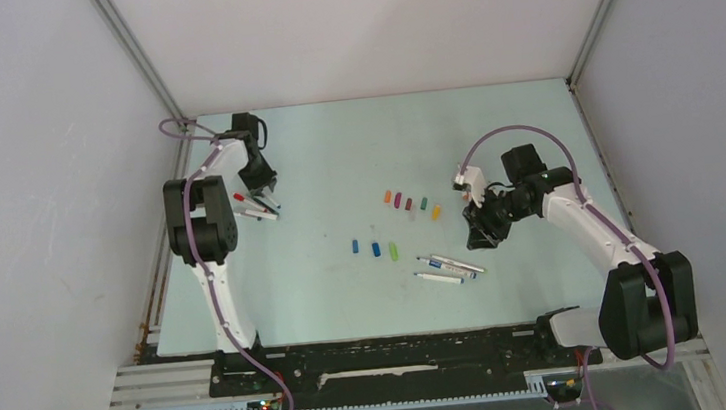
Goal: Open the pen caps
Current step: Pick up the pen from the center of the board.
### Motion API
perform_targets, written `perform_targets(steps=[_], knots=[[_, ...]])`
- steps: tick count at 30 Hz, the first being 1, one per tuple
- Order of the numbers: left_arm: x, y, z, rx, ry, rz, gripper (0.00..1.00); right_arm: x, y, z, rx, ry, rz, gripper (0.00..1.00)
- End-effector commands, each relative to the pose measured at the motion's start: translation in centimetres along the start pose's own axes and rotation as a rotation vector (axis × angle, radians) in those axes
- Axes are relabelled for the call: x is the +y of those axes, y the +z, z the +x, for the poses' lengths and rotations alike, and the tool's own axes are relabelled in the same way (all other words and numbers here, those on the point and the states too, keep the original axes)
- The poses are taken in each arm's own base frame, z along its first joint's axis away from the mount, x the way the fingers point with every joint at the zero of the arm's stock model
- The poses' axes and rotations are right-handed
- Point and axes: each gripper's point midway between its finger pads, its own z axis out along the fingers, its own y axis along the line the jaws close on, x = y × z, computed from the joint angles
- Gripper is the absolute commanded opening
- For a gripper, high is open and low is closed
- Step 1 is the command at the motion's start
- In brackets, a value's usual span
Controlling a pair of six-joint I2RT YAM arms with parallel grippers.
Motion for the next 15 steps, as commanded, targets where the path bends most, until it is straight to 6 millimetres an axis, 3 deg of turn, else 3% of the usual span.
perform_targets(steps=[1, 6, 15], knots=[[-0.5, -1.2, -1.7, -0.028, 0.011, 0.027, 0.32, -0.6, -1.5, -2.0, -0.057, -0.063, 0.046, 0.42], [-2.8, -1.8, -0.7, 0.004, 0.042, 0.125, 0.20, -0.9, -2.1, -2.0, -0.072, -0.059, 0.067, 0.42], [-3.9, -2.2, 1.3, 0.061, 0.106, 0.135, 0.21, -0.9, -2.6, -2.2, -0.090, -0.062, 0.075, 0.42]])
